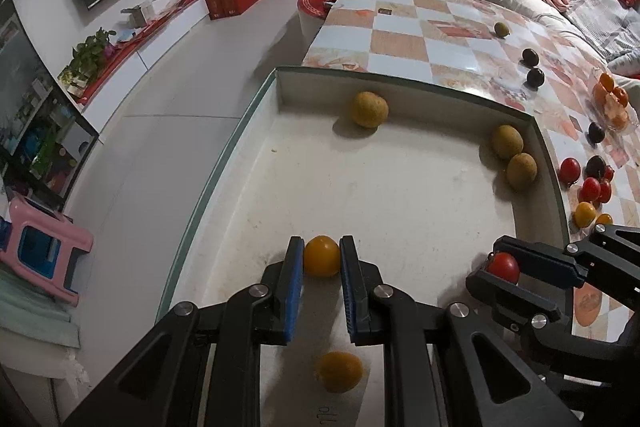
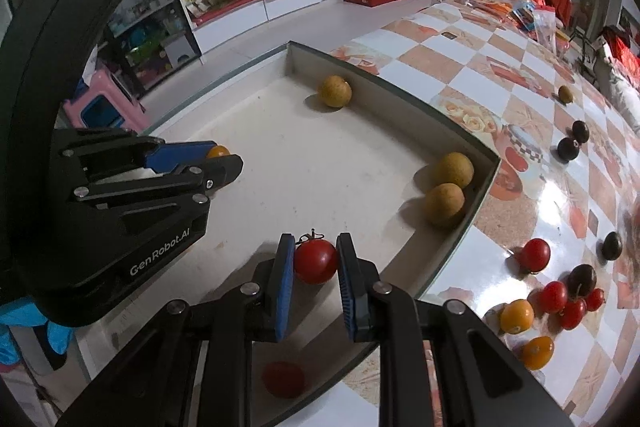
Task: Organize fruits
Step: 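Carry the yellow and red tomatoes over the white tray with both grippers, then open both grippers to release the tomatoes into the tray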
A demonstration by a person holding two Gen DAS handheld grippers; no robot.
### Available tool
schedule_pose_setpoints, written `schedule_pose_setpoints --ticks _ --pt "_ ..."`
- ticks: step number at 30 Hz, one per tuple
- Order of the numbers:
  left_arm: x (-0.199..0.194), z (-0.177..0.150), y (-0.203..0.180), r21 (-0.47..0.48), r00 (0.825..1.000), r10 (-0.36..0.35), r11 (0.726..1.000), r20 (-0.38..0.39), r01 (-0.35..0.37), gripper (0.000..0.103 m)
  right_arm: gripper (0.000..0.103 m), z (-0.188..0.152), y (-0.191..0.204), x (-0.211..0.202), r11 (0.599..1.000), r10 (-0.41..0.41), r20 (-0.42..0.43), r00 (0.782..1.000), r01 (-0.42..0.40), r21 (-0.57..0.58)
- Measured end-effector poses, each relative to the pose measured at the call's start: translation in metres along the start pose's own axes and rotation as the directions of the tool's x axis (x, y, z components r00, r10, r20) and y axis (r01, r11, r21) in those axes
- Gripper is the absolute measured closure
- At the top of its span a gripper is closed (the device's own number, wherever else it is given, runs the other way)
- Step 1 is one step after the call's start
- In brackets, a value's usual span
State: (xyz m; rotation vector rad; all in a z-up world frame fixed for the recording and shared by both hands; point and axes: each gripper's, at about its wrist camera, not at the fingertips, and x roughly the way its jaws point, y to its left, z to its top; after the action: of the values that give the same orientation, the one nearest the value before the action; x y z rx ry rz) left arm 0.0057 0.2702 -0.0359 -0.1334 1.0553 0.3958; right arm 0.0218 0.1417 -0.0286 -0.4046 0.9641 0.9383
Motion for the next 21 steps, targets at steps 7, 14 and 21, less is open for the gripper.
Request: schedule_pose_setpoints --ticks 7,14,21 --pt "0.0 0.0 0.001 0.007 1.0 0.014 1.0 0.001 -0.014 0.068 0.024 -0.001 0.008 -0.006 0.999 0.001 0.026 1.0 0.0 -0.034" --pt "-0.016 0.0 0.005 -0.015 0.997 0.044 0.999 0.063 -0.043 0.015 0.022 -0.006 0.006 -0.022 1.0 -0.003 0.067 0.998 0.005 -0.03" --pt "-0.044 -0.002 0.005 -0.059 0.991 0.007 0.998 0.134 0.001 0.015 0.018 -0.021 -0.014 -0.068 0.999 -0.051 0.179 0.983 0.048 0.02"
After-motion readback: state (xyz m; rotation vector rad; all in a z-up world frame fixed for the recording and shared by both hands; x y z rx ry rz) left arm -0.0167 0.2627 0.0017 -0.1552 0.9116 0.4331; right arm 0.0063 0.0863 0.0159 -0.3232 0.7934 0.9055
